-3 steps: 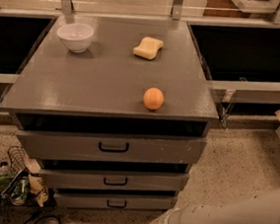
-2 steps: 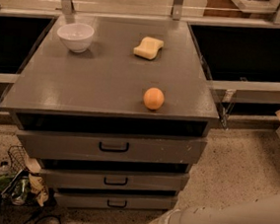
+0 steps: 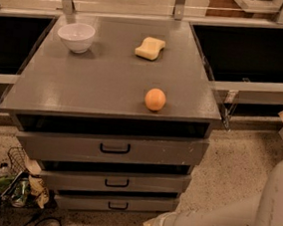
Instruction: Open bottom drawer
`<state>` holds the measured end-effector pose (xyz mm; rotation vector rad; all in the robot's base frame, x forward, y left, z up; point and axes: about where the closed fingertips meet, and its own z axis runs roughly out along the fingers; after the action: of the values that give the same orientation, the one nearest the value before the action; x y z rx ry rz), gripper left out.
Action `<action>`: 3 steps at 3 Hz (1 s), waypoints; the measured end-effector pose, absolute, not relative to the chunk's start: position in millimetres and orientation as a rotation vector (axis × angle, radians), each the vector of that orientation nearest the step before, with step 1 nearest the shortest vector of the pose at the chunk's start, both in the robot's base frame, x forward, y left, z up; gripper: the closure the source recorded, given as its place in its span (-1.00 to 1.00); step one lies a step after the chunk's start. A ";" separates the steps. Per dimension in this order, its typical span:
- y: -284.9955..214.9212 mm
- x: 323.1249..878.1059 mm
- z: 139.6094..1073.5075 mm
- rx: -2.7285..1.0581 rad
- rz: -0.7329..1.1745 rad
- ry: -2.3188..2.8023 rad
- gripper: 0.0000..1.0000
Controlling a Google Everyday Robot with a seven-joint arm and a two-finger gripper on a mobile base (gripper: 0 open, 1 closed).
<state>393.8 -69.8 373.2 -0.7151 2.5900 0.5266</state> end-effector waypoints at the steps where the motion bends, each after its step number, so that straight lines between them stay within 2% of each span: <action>1: -60.2 404.7 368.8 -0.685 0.524 2.573 1.00; 2: -59.7 405.7 368.6 -0.683 0.523 2.570 0.67; 3: -59.7 405.7 368.6 -0.683 0.523 2.570 0.21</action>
Offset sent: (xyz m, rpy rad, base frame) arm 0.0103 0.0091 -0.0042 0.0100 -0.0179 -0.0200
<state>405.7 -59.7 368.6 -0.6829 2.5703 0.5229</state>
